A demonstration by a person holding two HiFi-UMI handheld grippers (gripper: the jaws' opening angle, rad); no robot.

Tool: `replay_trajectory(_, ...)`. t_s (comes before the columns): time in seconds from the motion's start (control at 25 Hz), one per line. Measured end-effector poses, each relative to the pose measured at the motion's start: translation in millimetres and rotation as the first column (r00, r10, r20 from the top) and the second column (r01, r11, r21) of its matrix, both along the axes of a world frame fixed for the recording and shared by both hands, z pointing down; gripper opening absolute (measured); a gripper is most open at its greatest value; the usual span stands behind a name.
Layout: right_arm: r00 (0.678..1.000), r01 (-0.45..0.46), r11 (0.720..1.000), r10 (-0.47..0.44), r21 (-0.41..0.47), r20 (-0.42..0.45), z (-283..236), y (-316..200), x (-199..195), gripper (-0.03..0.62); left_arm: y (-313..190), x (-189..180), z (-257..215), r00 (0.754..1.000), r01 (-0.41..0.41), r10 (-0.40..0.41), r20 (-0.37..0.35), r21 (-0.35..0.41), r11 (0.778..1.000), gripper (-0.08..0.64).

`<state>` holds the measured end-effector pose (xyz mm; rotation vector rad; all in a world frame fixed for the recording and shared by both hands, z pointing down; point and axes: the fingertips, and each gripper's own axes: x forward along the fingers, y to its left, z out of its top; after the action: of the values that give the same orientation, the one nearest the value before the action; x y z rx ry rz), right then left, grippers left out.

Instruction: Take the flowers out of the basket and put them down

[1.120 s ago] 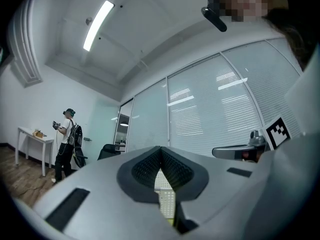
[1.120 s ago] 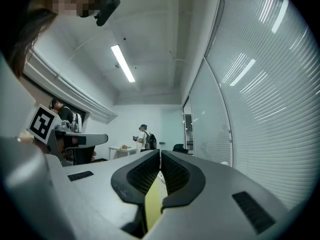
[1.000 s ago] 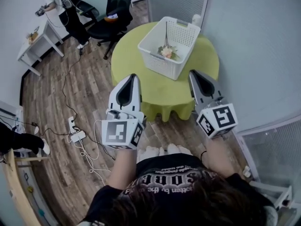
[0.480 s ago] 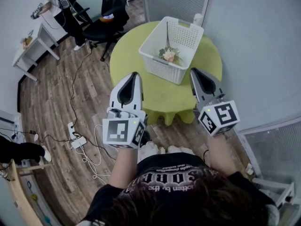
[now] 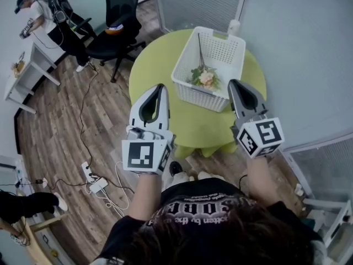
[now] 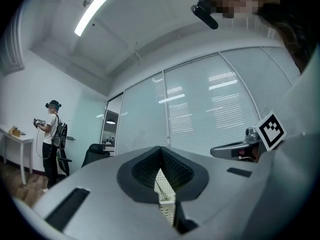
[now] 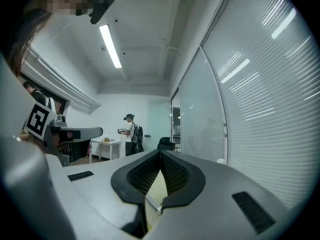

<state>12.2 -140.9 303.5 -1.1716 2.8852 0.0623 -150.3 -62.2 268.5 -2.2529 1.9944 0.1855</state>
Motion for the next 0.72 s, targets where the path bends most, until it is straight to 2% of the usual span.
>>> replay_trajectory(0.36,0.995,-0.094,0.996,0.094,0.006,-0.032,-5,-39,-42,0.031,-46,-59,-2,0.997,-0.078,0.078,0.004,-0.015,0.997,0.003)
replay_trajectory(0.72,0.982,-0.179,0.984,0.18,0.015,-0.06,-10,-67,-66,0.031,-81,-90,-4,0.989,-0.139,0.141,0.046,-0.042,0.989,0.003)
